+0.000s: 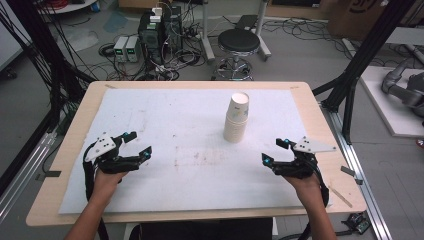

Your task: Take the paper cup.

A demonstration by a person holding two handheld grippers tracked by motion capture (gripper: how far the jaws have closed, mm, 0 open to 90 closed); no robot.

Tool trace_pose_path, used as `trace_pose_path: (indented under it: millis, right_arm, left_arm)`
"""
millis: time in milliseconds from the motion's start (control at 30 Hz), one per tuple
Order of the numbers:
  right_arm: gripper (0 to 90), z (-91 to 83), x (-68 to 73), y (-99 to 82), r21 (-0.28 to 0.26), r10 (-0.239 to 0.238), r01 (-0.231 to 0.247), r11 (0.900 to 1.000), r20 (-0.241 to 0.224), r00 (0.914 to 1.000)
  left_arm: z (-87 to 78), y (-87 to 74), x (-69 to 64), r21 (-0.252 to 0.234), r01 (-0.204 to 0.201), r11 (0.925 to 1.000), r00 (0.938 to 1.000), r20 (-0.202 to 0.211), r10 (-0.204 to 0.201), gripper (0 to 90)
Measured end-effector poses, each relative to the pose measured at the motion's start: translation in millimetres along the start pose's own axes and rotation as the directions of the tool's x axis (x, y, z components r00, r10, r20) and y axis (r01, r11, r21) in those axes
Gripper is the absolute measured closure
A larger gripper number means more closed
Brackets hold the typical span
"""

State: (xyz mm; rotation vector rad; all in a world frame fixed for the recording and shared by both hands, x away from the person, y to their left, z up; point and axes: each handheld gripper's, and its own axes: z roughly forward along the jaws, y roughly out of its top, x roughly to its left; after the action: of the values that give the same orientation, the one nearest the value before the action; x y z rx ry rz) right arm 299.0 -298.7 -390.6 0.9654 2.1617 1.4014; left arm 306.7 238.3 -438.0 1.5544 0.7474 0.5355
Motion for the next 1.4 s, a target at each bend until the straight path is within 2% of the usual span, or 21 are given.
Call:
trace_pose_path:
  millis: [367,533,800,1133,1400]
  right_arm:
    - [19.4,27.3,-4.5,52.6,0.032,-0.025,0.026,0.9992,-0.031,0.9992]
    - [19.4,40.0,-9.2,74.8,0.054,-0.059,0.060,0.9967,-0.022,0.9980]
    - [19.4,63.6,-17.1,103.4,0.096,-0.077,0.079,0.9922,-0.024,0.9968]
    - [19.4,88.8,-23.2,125.7,0.139,-0.098,0.100,0.9852,-0.022,0.9949]
    - [19.5,106.1,-25.1,133.6,0.169,-0.095,0.098,0.9807,-0.026,0.9951]
  left_arm:
    - [2.4,-0.2,-0.6,-0.008,0.014,0.9999,0.9996,0.024,-0.013,16.8]
    - [3.5,-0.4,-1.1,-0.007,0.015,0.9999,0.9995,0.028,-0.015,16.8]
    - [5.2,-0.9,-1.2,-0.003,0.015,0.9999,0.9992,0.038,-0.015,16.9]
    - [6.8,-1.4,-1.1,-0.001,0.013,0.9999,0.9989,0.046,-0.013,16.9]
    - [7.2,-1.7,-0.8,0.001,0.012,0.9999,0.9988,0.048,-0.012,17.2]
